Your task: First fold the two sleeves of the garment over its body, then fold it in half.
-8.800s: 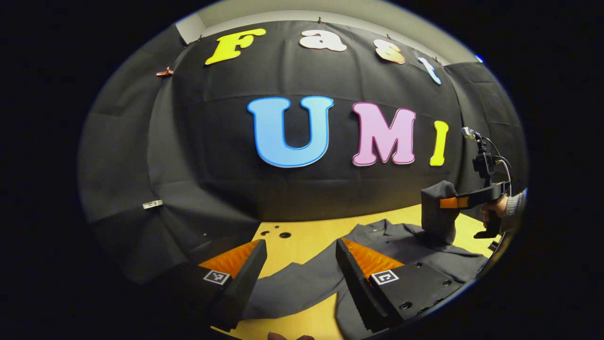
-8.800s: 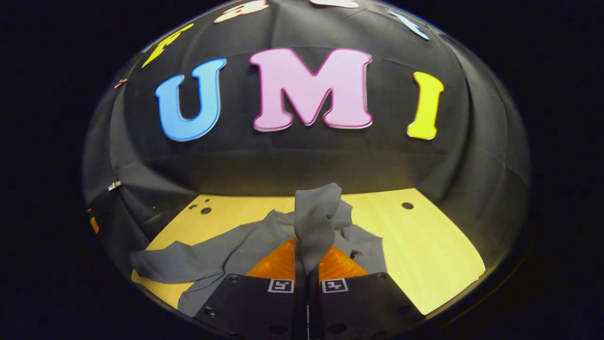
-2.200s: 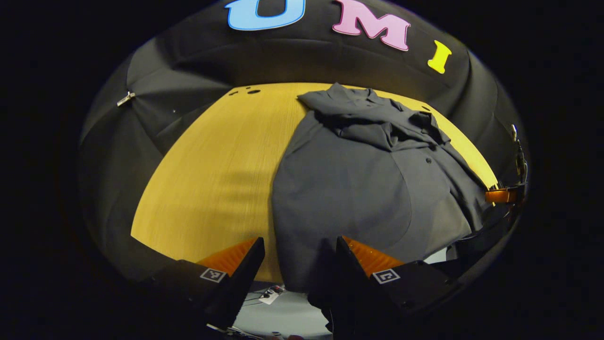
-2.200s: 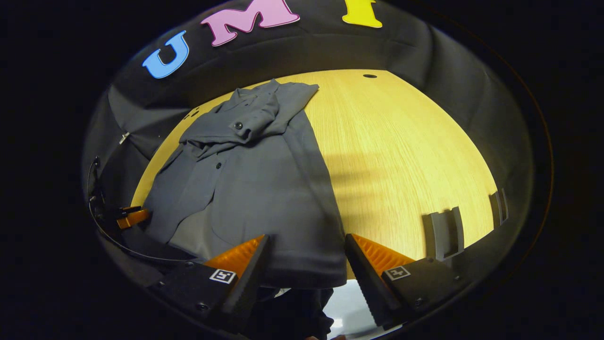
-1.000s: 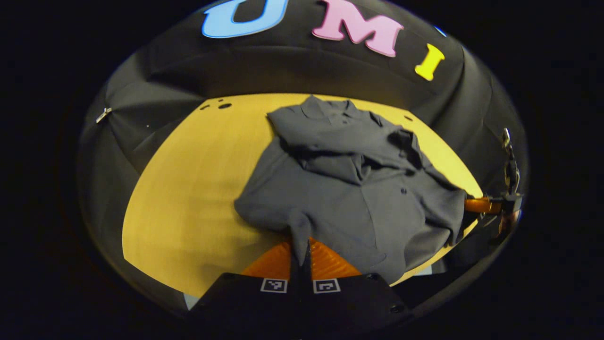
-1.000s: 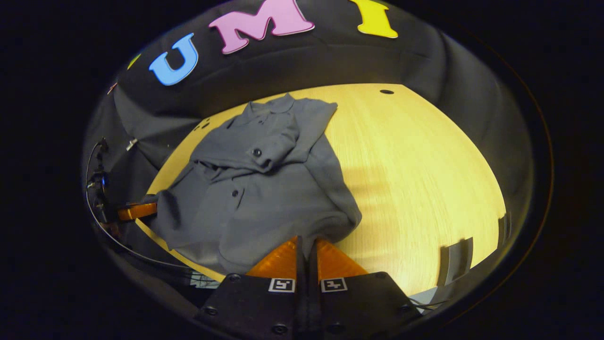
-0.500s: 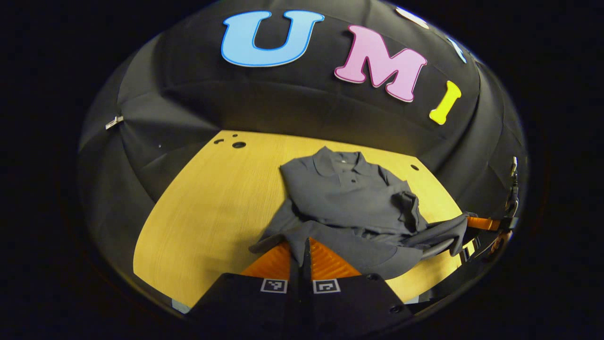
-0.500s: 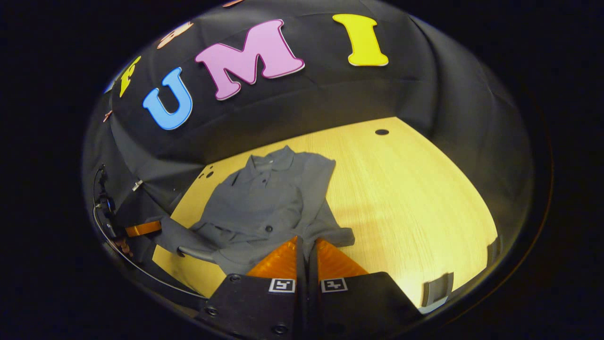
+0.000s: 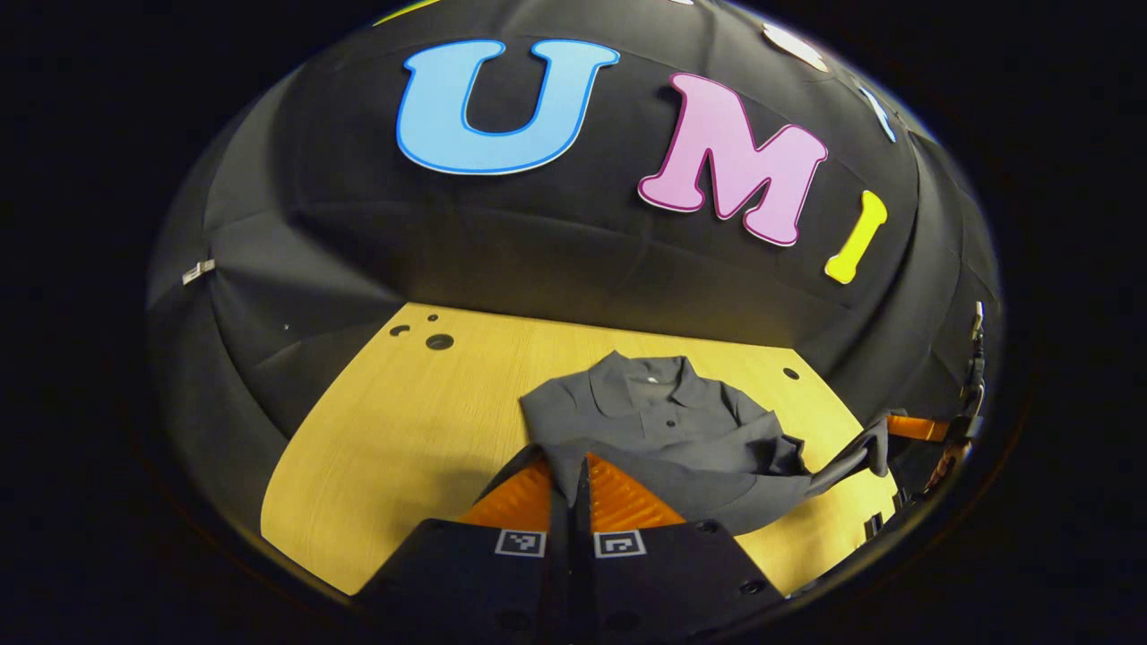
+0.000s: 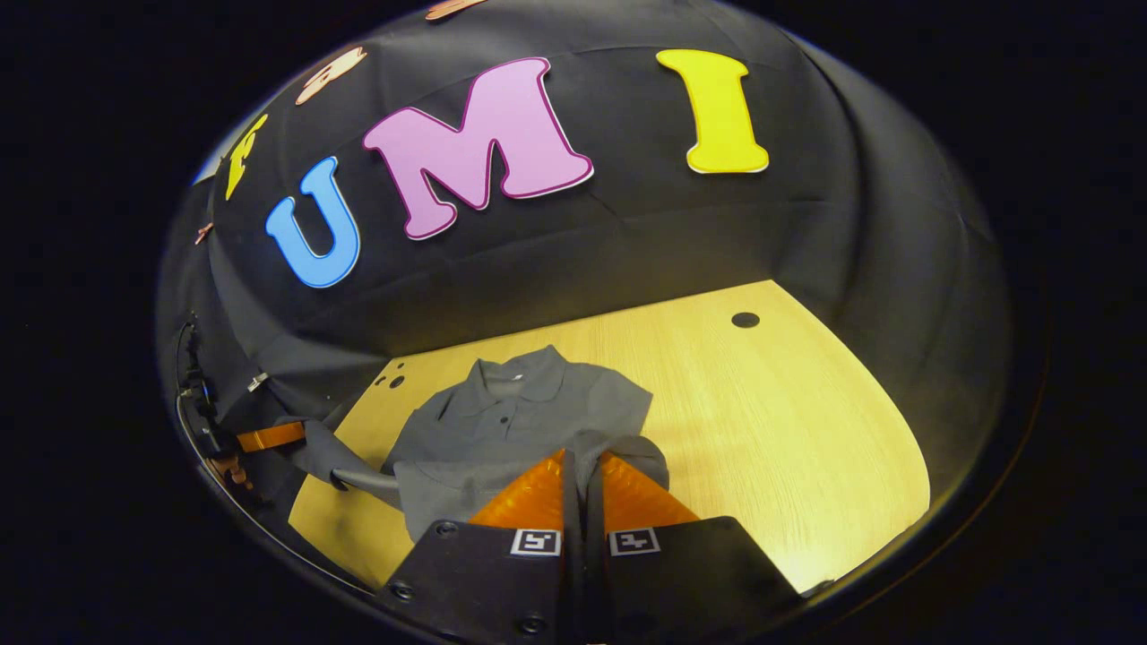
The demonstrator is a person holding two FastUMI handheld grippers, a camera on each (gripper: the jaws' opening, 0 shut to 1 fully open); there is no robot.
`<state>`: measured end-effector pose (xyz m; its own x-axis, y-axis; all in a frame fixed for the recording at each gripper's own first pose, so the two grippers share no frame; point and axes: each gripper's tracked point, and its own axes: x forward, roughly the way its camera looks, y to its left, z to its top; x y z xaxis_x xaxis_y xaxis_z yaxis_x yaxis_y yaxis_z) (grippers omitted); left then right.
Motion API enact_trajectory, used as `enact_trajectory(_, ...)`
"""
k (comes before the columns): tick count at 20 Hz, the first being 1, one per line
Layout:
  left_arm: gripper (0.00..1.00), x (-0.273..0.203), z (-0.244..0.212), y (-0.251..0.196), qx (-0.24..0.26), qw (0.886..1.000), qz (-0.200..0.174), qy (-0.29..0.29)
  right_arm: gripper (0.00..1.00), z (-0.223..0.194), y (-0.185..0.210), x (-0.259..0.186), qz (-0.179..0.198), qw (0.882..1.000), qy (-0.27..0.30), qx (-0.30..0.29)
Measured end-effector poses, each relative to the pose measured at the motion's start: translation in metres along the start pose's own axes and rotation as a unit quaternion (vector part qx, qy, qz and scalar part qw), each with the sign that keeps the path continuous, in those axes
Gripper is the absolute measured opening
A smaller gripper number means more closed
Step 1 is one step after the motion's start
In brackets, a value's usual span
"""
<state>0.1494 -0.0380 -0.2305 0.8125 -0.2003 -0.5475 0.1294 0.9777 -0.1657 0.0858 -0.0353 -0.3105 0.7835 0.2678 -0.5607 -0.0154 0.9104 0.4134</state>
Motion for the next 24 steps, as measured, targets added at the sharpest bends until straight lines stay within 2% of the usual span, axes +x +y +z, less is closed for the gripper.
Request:
enact_trajectory(8,0.06,0.078,0.039,0.011,0.027,0.999,0.016,-0.013,0.05,0.04,-0.011,0.083,-0.004,1.0,-0.008,-0.025)
enact_trajectory(13,0.05,0.138,0.04,0.02,0.045,0.999,0.029,-0.009,0.05,0.05,-0.02,0.142,-0.01,0.999,-0.01,-0.03)
enact_trajectory(20,0.05,0.216,0.037,0.026,0.078,0.996,0.046,-0.011,0.05,0.04,-0.039,0.217,-0.03,0.998,0.004,-0.047)
enact_trajectory(24,0.05,0.254,0.014,0.032,0.091,0.994,0.061,0.005,0.05,0.014,-0.052,0.254,-0.043,0.996,0.023,-0.079)
